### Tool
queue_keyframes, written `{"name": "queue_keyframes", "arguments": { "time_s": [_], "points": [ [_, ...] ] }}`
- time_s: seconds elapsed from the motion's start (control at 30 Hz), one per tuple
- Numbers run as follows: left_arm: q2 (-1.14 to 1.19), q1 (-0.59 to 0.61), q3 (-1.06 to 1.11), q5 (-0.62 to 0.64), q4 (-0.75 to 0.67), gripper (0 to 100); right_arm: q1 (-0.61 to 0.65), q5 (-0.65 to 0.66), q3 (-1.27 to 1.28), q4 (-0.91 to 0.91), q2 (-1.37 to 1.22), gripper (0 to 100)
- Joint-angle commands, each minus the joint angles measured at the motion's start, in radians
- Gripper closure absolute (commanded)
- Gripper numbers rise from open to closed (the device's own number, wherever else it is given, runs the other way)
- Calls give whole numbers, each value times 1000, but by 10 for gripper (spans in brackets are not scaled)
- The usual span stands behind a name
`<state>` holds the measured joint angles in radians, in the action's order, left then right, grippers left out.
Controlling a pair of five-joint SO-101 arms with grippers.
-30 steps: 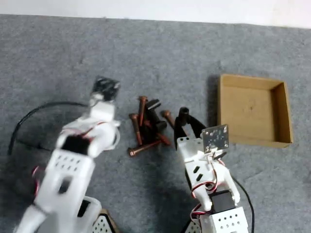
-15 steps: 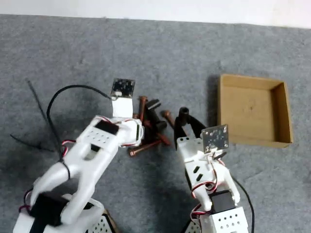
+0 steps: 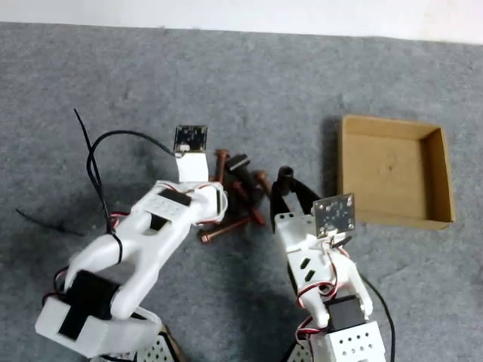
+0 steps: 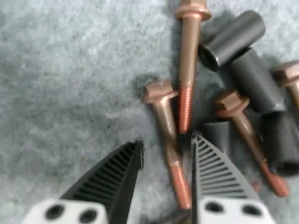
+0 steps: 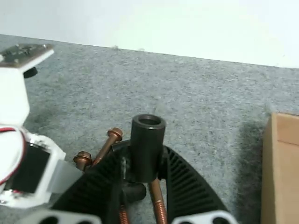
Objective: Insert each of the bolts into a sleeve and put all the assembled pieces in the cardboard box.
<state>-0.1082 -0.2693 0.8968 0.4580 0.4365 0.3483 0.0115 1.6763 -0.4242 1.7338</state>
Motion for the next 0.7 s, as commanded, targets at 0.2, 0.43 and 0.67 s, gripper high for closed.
{"name": "queue_keyframes", "arguments": {
  "time_s": [0.2,0.43,0.67],
  "points": [
    [140,-12,-191,11,28,832,-7,5,102,-2,10,992],
    [166,-8,-249,11,135,832,-12,9,101,-38,12,992],
    [162,19,-254,11,221,833,-13,9,101,-38,10,992]
  ]
}}
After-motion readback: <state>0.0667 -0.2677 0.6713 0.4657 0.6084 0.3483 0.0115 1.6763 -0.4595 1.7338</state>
